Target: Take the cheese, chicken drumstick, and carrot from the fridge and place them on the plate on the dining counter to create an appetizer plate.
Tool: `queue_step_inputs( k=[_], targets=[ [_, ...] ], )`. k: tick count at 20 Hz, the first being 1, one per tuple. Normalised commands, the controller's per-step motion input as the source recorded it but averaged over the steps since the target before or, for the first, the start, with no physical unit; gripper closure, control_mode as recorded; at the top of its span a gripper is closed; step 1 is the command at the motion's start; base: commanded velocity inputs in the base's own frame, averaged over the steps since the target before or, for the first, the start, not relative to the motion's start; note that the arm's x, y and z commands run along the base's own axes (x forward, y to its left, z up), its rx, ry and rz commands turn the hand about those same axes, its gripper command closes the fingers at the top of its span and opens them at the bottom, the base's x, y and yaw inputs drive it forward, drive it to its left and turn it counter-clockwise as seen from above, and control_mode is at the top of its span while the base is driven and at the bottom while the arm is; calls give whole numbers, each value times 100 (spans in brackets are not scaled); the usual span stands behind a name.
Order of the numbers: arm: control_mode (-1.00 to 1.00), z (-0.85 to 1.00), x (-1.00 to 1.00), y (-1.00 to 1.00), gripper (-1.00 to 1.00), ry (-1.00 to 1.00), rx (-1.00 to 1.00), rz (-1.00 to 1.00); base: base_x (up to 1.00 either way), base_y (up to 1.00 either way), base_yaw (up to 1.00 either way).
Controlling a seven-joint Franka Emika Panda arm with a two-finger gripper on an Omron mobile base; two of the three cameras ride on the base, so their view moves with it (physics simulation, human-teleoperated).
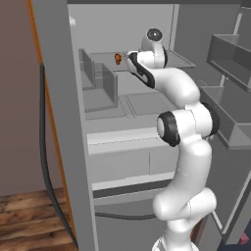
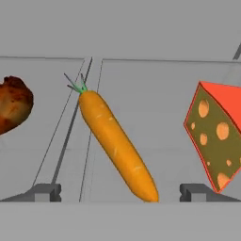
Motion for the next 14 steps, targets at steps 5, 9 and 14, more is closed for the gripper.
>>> queue_step_inputs(
  k=[5, 9, 14],
  targets=[
    [-100, -6, 32, 0, -100, 0, 0, 0, 0, 0, 0],
    [-100, -4, 33, 0, -100, 0, 0, 0, 0, 0, 0],
    [-100, -3, 35, 0, -100, 0, 0, 0, 0, 0, 0]
  ],
)
